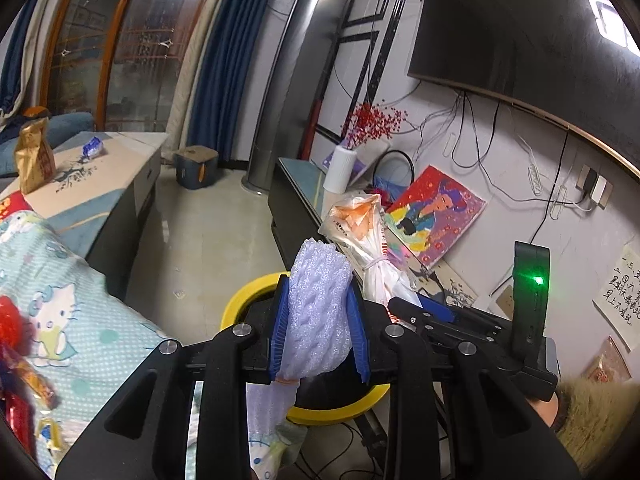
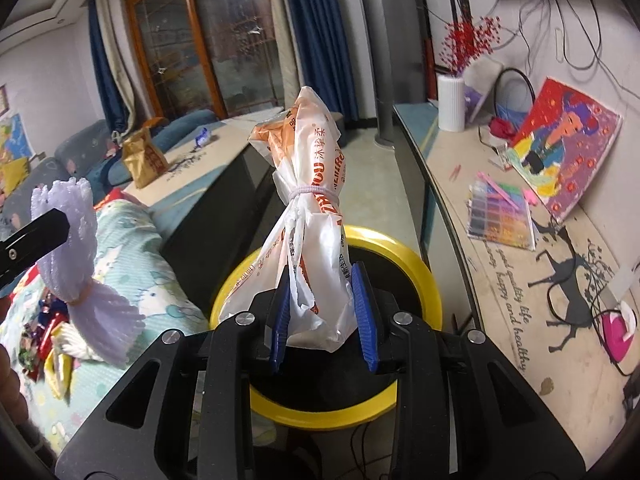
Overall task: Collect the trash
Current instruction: 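Carry both items over the yellow bin and open both tools to drop them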
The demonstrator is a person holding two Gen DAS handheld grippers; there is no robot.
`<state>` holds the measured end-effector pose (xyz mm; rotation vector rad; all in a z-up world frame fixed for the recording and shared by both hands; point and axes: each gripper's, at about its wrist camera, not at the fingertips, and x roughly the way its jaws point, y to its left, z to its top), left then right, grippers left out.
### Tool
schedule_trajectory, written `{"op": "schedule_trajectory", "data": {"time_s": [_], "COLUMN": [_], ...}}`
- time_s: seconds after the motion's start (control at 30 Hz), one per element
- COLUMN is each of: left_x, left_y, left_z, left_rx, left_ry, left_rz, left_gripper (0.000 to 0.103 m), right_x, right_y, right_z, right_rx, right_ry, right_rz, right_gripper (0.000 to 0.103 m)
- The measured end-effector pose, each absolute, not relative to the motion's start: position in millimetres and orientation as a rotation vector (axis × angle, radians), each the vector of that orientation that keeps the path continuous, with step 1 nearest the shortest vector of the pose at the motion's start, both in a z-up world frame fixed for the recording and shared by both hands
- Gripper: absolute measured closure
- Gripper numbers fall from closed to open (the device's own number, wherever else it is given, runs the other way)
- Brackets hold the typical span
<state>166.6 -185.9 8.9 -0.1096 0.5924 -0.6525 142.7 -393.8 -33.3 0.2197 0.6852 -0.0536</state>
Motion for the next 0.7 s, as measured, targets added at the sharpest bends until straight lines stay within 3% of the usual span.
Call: {"op": "schedule_trajectory", "data": {"time_s": [0.5,0.57,0.67,0.7], "left_x": [191.8,196.9,208.2,210.6], "left_y": [-216.7,-221.8,-228.6,-230.3], "left_z": [-29.0,-33.2,-41.9,-43.7], "left_rx": [-0.098,-0.098,-0.123,-0.124], "left_ry": [0.682,0.691,0.722,0.730], "left_rz": [-0.675,-0.674,-0.676,-0.674], "left_gripper": [0.075,0.074,0.059,0.049], "right_x": [154.5,157.6,159.0,159.1], "right_y": [-410.0,-408.4,-407.0,-407.7], "right_z": [-69.3,-76.6,-86.9,-88.2], "right_rx": [0.268,0.267,0.246,0.246], "right_ry": [0.799,0.824,0.853,0.856], "right_rz": [-0.071,-0.067,-0.092,-0.101], "right_gripper": [0.079,0.070,0.063,0.061]}}
